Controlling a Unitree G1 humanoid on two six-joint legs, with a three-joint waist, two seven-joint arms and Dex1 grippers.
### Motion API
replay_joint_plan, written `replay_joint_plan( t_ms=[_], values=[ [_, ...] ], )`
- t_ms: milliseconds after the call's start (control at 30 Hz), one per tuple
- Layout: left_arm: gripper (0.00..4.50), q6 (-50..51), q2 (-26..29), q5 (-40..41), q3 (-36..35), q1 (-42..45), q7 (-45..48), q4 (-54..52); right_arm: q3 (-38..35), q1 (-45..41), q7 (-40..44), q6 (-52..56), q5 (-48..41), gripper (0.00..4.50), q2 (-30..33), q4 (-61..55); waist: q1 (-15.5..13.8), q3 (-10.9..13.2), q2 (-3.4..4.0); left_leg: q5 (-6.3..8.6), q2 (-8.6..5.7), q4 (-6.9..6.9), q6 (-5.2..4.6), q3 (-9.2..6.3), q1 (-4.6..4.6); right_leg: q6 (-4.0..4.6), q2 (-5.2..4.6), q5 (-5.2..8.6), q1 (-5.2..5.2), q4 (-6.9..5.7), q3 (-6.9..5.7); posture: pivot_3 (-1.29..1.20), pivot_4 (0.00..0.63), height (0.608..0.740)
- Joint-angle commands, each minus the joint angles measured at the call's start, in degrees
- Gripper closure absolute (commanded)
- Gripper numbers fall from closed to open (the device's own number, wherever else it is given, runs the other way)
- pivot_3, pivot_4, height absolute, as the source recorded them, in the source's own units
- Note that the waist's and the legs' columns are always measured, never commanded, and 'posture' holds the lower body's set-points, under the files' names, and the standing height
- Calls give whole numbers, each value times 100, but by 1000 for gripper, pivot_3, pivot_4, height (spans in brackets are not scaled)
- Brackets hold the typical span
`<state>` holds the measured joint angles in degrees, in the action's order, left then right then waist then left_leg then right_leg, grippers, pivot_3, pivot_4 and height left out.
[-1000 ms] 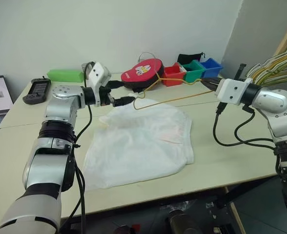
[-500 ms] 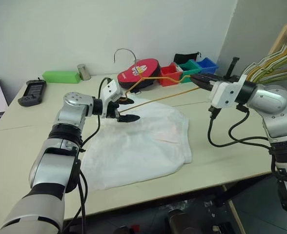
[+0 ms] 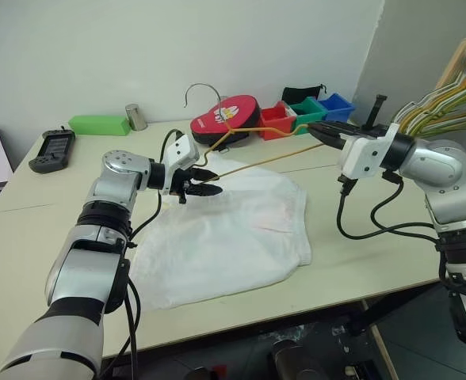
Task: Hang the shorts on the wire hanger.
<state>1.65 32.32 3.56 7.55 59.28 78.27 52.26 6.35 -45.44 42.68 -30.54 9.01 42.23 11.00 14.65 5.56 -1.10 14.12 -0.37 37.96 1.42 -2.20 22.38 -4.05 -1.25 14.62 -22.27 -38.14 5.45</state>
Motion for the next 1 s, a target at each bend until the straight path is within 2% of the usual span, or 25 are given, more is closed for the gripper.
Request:
replay_joint_plan(
  t_ms=[33,167,367,500,533,600,800,1000],
  values=[
    [3632,-4,93,27,-101,95,53,-147,-58,-114,-89,-116,43,4500,31,-25,0,0,0,0,0,0,0,0,0,0,0,0,0,-1,0,-206,24,740],
    [4457,1,87,31,-106,77,56,-164,-58,-146,-86,-102,61,4500,11,30,0,0,0,0,0,0,0,0,0,0,0,0,0,-1,0,-205,24,740],
    [4457,-102,35,-67,-108,94,-157,-83,-28,-186,-46,41,44,4500,-22,64,-1,0,0,0,0,1,0,0,-1,0,0,0,0,-2,0,-205,26,740],
    [4457,-231,18,-149,-112,92,-367,-104,67,-106,209,539,4,4500,8,-45,-1,0,0,0,1,1,0,-1,-1,0,0,0,0,-3,1,-207,22,740],
    [4500,-250,12,-162,-116,87,-399,-115,84,-86,283,649,-38,3993,18,-83,-1,0,0,0,0,1,-1,-1,-1,1,0,0,0,-4,1,-207,22,740],
    [4500,-325,1,-194,-113,42,-464,-161,123,-13,448,812,-70,3724,78,-204,-2,0,0,0,2,2,-1,-2,-1,1,-1,0,0,-4,0,-209,20,740],
    [4500,-1267,27,-728,88,-186,-1426,-152,76,420,1530,2428,-650,2181,530,-945,-25,0,0,0,3,1,-1,-8,0,1,-6,0,1,-4,-4,-217,15,740],
    [4500,-2057,70,-1302,408,-439,-1952,-551,23,180,1490,3577,-678,710,507,-1200,-15,0,0,-1,2,9,0,-10,-1,0,-9,-1,0,-17,-5,-221,11,740]
  ],
)
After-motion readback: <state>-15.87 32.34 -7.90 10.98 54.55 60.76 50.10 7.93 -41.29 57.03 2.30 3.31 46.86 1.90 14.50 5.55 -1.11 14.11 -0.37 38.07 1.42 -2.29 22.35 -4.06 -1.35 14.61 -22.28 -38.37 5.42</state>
